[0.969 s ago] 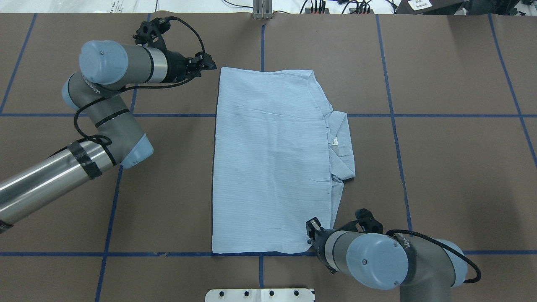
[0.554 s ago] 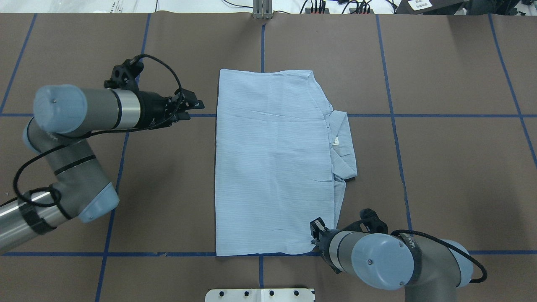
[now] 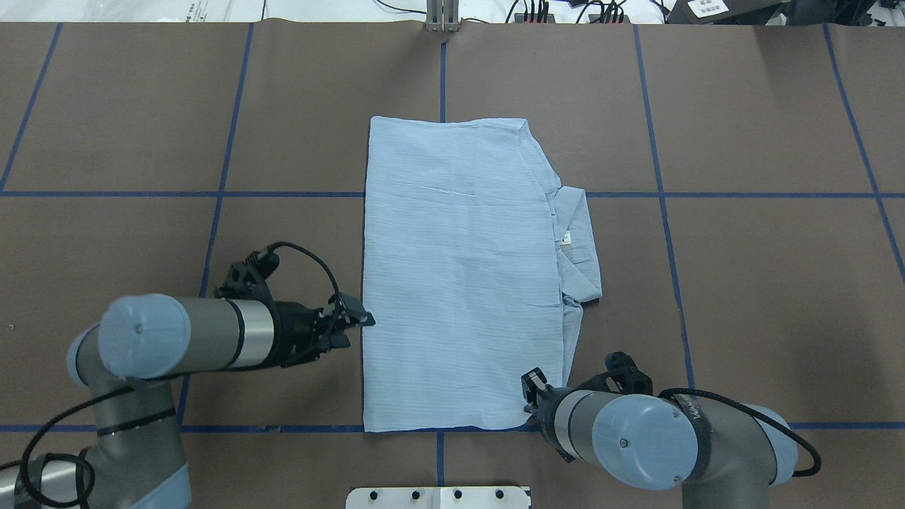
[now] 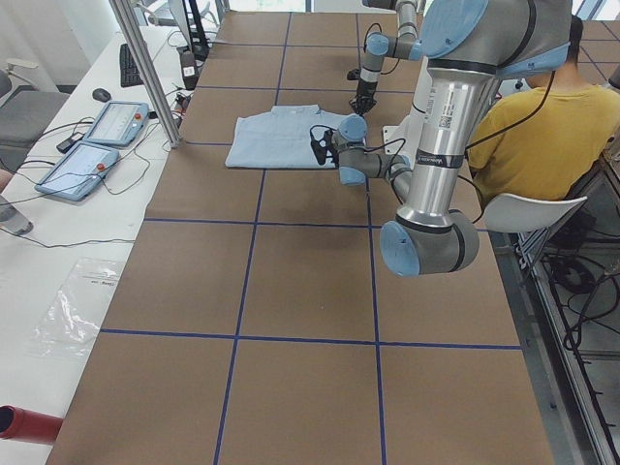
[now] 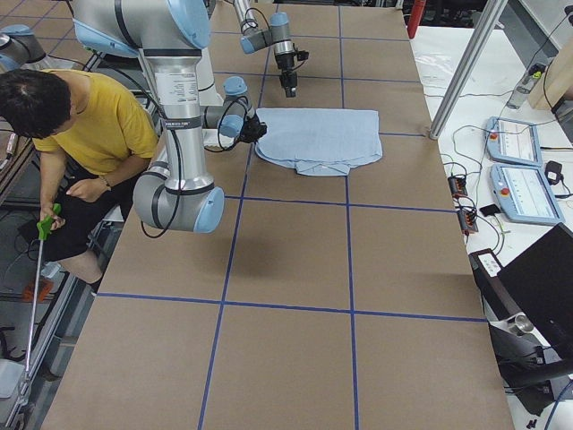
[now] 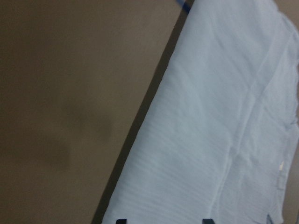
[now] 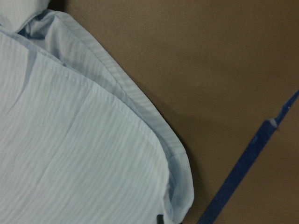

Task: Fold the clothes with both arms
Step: 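Move the left gripper to the other near shirt corner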

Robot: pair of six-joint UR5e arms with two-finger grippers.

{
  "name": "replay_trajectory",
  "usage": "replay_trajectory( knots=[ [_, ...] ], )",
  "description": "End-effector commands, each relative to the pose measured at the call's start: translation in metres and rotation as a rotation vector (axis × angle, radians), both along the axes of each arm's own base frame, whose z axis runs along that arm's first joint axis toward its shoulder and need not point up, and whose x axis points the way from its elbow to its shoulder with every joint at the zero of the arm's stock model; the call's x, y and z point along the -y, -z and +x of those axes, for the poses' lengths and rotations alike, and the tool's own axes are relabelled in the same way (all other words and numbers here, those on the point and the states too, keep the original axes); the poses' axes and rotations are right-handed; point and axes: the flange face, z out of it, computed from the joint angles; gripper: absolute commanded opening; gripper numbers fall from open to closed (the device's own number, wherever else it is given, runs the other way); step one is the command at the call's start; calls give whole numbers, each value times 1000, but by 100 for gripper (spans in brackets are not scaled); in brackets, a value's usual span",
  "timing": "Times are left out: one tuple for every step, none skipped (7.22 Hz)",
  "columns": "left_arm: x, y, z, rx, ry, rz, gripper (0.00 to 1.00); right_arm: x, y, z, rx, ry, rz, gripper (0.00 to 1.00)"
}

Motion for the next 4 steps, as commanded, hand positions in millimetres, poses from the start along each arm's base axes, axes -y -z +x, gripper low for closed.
replay_trajectory(
  knots=[
    [-49, 21, 11, 61, -63, -25, 61, -1, 2, -1, 4, 1, 1, 0],
    [-63, 19, 18, 73, -89, -28, 61, 0, 1, -1, 1, 1, 0, 0],
    [-73, 16, 23, 79, -107, -29, 61, -1, 0, -1, 0, 2, 1, 0],
    [-82, 13, 30, 87, -126, -30, 61, -1, -1, -1, -2, 3, 0, 0]
  ],
)
